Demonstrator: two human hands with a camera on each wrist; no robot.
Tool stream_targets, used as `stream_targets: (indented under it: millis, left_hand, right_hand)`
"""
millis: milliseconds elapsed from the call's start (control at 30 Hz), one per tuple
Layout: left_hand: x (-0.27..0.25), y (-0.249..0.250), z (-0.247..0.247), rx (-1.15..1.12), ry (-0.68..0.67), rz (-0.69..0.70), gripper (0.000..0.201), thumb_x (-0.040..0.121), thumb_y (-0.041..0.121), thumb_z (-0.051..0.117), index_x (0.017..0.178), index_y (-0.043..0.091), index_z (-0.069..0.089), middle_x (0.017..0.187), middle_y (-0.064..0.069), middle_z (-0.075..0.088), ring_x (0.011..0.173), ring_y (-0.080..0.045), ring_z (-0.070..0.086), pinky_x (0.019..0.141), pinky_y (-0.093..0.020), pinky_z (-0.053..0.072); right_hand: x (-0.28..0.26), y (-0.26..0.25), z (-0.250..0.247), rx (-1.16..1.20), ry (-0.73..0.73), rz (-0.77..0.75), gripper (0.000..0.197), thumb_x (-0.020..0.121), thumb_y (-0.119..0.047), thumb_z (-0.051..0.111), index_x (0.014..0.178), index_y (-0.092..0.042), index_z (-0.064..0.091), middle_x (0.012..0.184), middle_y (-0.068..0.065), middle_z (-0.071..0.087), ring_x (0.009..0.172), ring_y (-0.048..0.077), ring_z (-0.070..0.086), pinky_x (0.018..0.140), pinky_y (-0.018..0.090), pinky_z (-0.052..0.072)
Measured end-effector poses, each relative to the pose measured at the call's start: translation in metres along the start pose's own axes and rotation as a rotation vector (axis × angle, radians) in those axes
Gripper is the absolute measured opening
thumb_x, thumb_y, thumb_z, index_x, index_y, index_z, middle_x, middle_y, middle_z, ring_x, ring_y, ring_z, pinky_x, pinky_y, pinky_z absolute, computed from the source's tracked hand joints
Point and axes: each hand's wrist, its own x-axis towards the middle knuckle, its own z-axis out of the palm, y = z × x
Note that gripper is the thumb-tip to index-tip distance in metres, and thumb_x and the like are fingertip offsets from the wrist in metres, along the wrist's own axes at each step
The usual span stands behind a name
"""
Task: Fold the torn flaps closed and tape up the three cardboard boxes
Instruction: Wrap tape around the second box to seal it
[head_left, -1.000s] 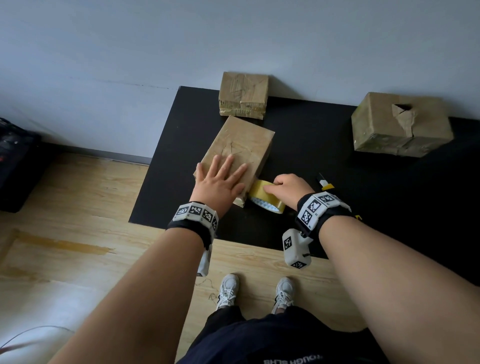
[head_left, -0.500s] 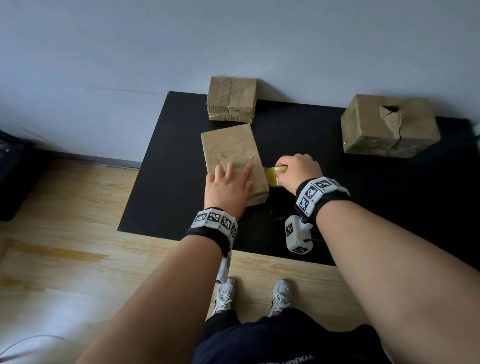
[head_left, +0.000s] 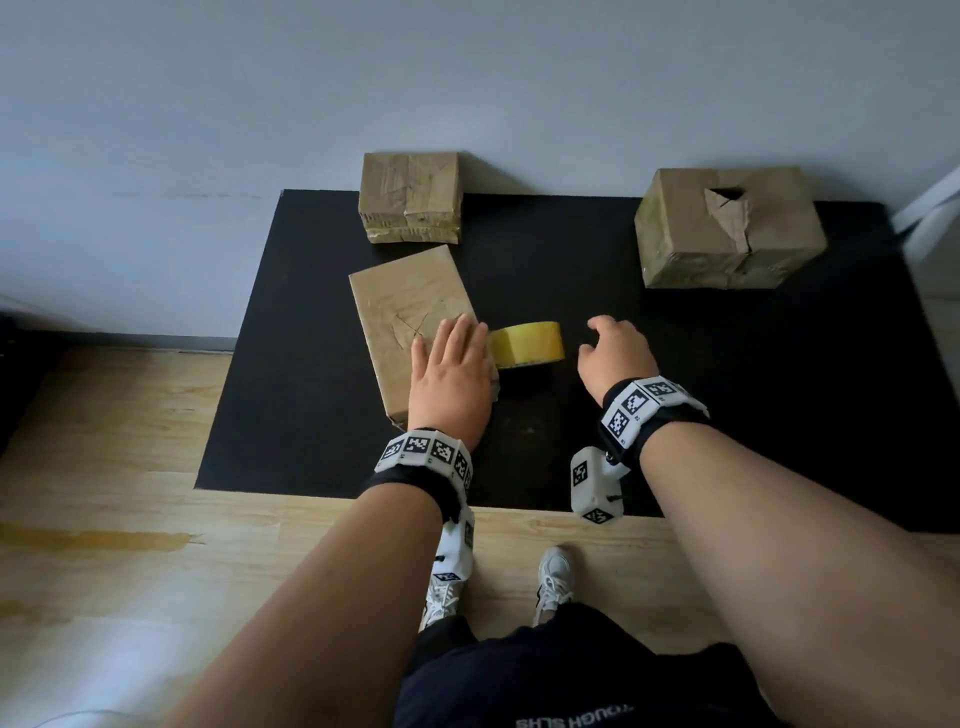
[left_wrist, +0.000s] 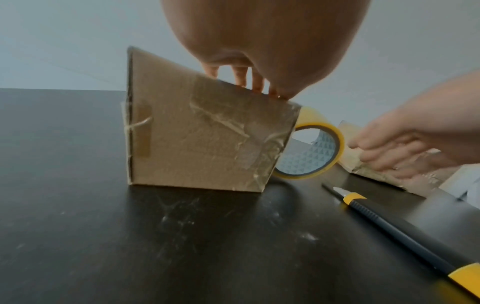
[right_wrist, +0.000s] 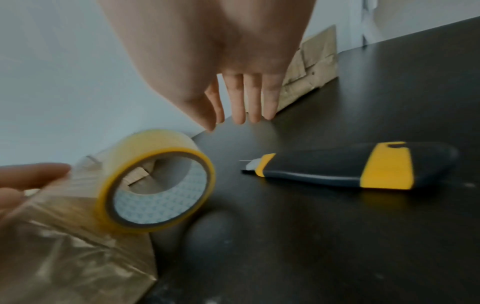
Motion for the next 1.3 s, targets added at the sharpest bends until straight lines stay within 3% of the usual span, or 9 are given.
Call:
stream_targets:
  millis: [233,433,600,700,833,967,1100,1200,1300]
  left_hand:
    - [0.003,-0.001,0.007,-0.06,0.137,-0.029,0.046,0.102,0.032,0.034,0.146,0.023,0.041,0.156,0.002,0.032,0.147,-0.016,0.018,0.12,-0.045,0.008]
    - [0.003,0.0,0.008,-0.075,0.197,-0.032,0.043,0.1,0.029,0.041,0.141,0.023,0.05,0.152,0.002,0.04,0.145,-0.017,0.026,0.119,-0.045,0.013]
    - [0.004,-0.002,0.006,-0.072,0.15,-0.039,0.045,0.1,0.03,0.039,0.144,0.025,0.045,0.155,0.004,0.035,0.146,-0.014,0.021,0.12,-0.042,0.011]
    - [0.004,-0.002,0.001,-0.077,0.105,-0.037,0.046,0.101,0.03,0.038,0.146,0.026,0.041,0.157,0.006,0.03,0.147,-0.013,0.017,0.12,-0.041,0.009]
    - [0.005,-0.004,-0.007,-0.072,-0.007,-0.022,0.049,0.103,0.031,0.033,0.152,0.026,0.029,0.161,0.007,0.019,0.149,-0.012,0.007,0.122,-0.039,0.003]
    - [0.003,-0.007,-0.014,-0.124,-0.068,-0.017,0.054,0.104,0.026,0.035,0.155,0.019,0.019,0.162,0.004,0.011,0.15,-0.015,0.003,0.122,-0.034,0.003]
    - [0.003,-0.013,-0.015,-0.058,-0.132,0.038,0.057,0.102,0.018,0.039,0.155,0.016,0.017,0.163,0.0,0.01,0.15,-0.021,0.002,0.122,-0.037,0.004]
    - [0.008,-0.016,-0.017,-0.027,-0.204,0.064,0.057,0.103,0.017,0.037,0.155,0.017,0.014,0.163,0.001,0.005,0.15,-0.022,0.0,0.121,-0.037,0.004]
    - [0.01,-0.018,-0.02,-0.017,-0.249,0.073,0.056,0.103,0.017,0.034,0.155,0.017,0.012,0.163,0.001,0.003,0.15,-0.022,-0.001,0.12,-0.038,0.004]
  right_hand:
    - [0.001,0.036,0.017,-0.186,-0.156,0.248,0.06,0.092,-0.022,0.063,0.144,-0.015,0.035,0.142,0.015,0.041,0.129,0.034,0.044,0.095,0.045,0.045]
    - [0.002,0.047,0.03,-0.305,-0.157,0.159,0.045,0.094,-0.015,0.059,0.137,-0.012,0.046,0.136,0.015,0.045,0.126,0.033,0.047,0.092,0.044,0.048]
    - [0.001,0.035,0.025,-0.2,-0.204,0.161,0.048,0.093,-0.022,0.058,0.137,-0.009,0.042,0.136,0.018,0.044,0.122,0.036,0.05,0.087,0.043,0.046]
    - [-0.001,0.019,0.015,-0.021,-0.173,0.236,0.045,0.098,-0.026,0.046,0.139,-0.008,0.039,0.137,0.016,0.042,0.117,0.034,0.053,0.075,0.038,0.04]
    - [-0.007,0.0,-0.002,0.136,-0.097,0.232,0.037,0.102,-0.028,0.034,0.131,-0.008,0.046,0.13,0.017,0.052,0.115,0.035,0.054,0.076,0.037,0.035]
    - [-0.023,-0.018,-0.009,0.203,-0.105,0.037,0.032,0.101,-0.031,0.041,0.132,-0.023,0.045,0.112,0.01,0.063,0.096,0.031,0.064,0.075,0.04,0.051]
    - [-0.044,-0.031,0.0,0.231,-0.227,-0.121,0.056,0.099,-0.026,0.044,0.146,-0.051,0.027,0.106,-0.001,0.061,0.066,0.024,0.071,0.065,0.042,0.061]
    - [-0.054,-0.038,0.007,0.167,-0.341,-0.117,0.063,0.097,-0.025,0.041,0.146,-0.058,0.02,0.107,0.007,0.062,0.06,0.024,0.07,0.053,0.032,0.059]
    - [-0.054,-0.042,0.013,0.171,-0.397,-0.063,0.067,0.094,-0.024,0.039,0.147,-0.057,0.015,0.122,0.017,0.058,0.057,0.028,0.07,0.046,0.028,0.054]
